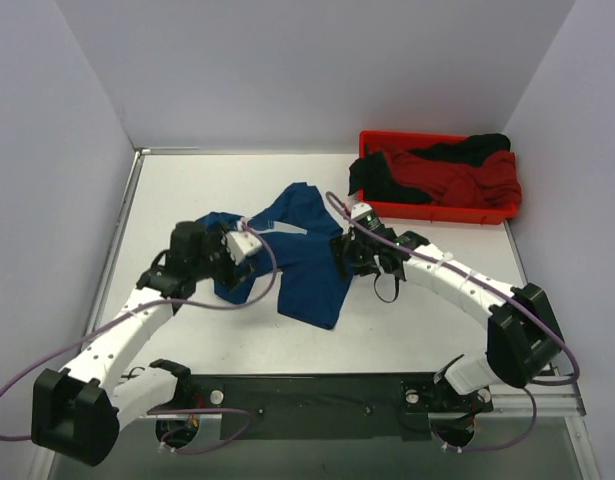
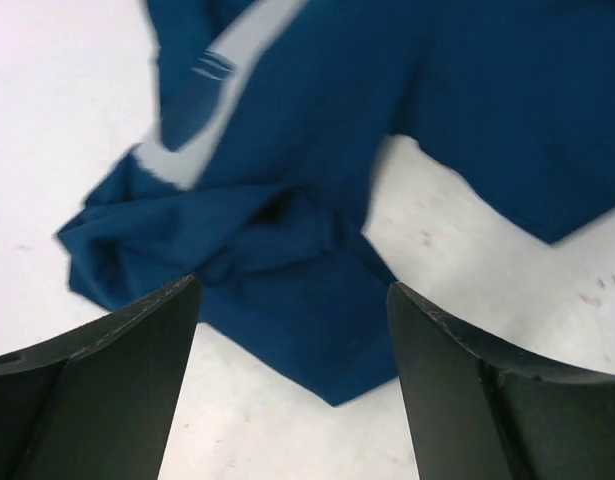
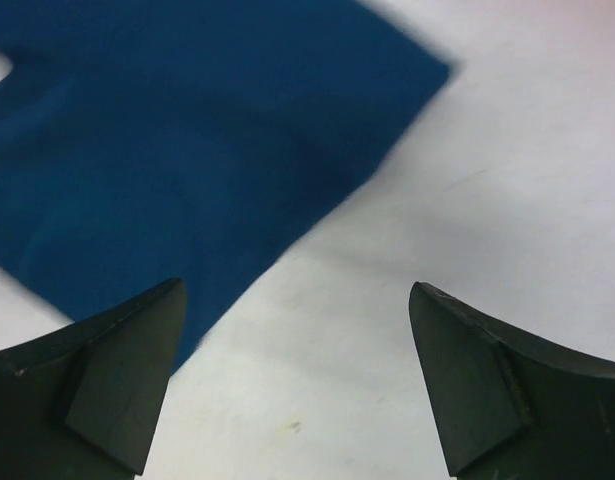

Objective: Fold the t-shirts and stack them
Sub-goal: Flatten out the tshirt

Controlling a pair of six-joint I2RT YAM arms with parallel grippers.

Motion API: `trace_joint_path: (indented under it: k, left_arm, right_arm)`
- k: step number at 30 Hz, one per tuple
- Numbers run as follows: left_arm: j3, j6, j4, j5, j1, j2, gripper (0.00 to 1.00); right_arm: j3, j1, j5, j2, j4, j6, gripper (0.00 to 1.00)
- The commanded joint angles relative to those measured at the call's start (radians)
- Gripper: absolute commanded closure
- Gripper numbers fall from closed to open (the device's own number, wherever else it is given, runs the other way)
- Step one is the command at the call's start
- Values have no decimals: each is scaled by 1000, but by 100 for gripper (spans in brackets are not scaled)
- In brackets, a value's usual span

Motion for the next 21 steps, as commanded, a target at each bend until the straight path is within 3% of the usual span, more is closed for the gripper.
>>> trace_joint_path:
  k: [1,8,12,14,15,16,17,18,19,20,21]
  left_arm:
    - [-160,162,-108,-108,-133,-44,13]
    - [-231,204,85,-282,-216,105,9]
    - [-245,221,170,-337,-216,191,9]
    - [-263,216,243,-401,-213,237,11]
    - [-273,207,263,-421,-212,246,13]
    - [-274,205,271,-464,-210,272,18]
    - [-274,199,271,-487,-210,280,26]
    - [-271,196,268,-492,-210,286,46]
    - [-268,190,256,-497,-210,275,63]
    - [-260,182,236,-501,-204,265,100]
    - [-250,158,224,-509,-198,227,100]
  right_arm:
    - [-98,76,-90,-59,-49,95,13]
    - [-169,257,-54,45,43,172,14]
    - [-175,282,-21,146,73,215,18]
    - [-177,280,-24,178,76,224,32]
    - [-178,280,-31,184,76,225,50]
    - [-180,280,-37,192,79,227,59]
    - [-184,280,-40,194,82,227,82]
    - [-186,280,-40,185,89,227,94]
    - [-189,279,-40,172,90,225,100]
    - [-190,274,-75,145,92,219,100]
    - [-189,264,-78,126,84,216,100]
